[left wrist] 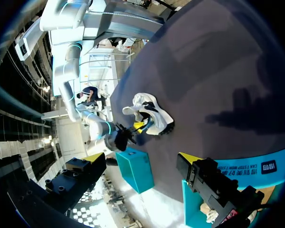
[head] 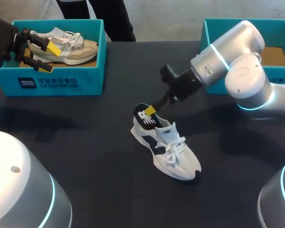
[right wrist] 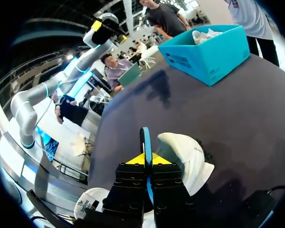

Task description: Take the shoe out of the shoebox, open the shoe tongue, remove and reinsert the insole, then place the shoe into the shoebox

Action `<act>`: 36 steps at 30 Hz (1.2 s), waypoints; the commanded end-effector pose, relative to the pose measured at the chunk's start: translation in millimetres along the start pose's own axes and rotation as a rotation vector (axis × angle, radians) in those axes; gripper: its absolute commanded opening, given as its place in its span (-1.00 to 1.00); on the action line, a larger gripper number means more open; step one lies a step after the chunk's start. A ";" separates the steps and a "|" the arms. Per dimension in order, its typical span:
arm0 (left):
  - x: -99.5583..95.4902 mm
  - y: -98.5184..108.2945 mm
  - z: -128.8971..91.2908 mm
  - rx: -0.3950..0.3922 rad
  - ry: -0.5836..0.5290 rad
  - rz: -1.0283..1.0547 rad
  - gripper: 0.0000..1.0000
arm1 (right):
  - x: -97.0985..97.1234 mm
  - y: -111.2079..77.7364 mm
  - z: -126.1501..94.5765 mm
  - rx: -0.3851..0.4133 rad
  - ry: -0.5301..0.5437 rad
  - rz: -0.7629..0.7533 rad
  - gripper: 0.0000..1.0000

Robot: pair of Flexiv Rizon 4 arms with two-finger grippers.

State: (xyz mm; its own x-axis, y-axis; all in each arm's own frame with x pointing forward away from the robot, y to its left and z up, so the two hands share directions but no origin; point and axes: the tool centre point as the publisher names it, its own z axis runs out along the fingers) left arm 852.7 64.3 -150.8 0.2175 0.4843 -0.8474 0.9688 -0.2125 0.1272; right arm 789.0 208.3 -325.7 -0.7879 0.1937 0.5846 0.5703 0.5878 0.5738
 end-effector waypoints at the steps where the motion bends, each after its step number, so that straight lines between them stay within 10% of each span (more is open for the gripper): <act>1: 0.4 -0.1 0.4 -0.001 0.000 0.002 1.00 | -3.7 -4.0 0.2 0.008 0.010 0.008 -1.00; 26: 0.4 -0.1 0.4 -0.001 0.000 0.002 1.00 | -7.0 -29.7 7.7 0.020 0.029 0.069 -1.00; 29: 0.4 -0.1 0.4 -0.001 0.000 0.002 1.00 | -6.0 -25.6 7.3 0.015 0.018 0.065 -0.19; 36: 0.4 -0.1 0.4 -0.001 0.000 0.002 1.00 | -3.2 -13.2 4.9 0.012 -0.003 0.035 -0.11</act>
State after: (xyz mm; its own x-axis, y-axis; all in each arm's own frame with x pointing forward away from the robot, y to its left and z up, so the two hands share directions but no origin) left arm 852.7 64.3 -150.8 0.2175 0.4843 -0.8474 0.9688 -0.2125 0.1272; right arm 783.6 201.6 -342.2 -0.7656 0.2107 0.6079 0.5969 0.5853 0.5488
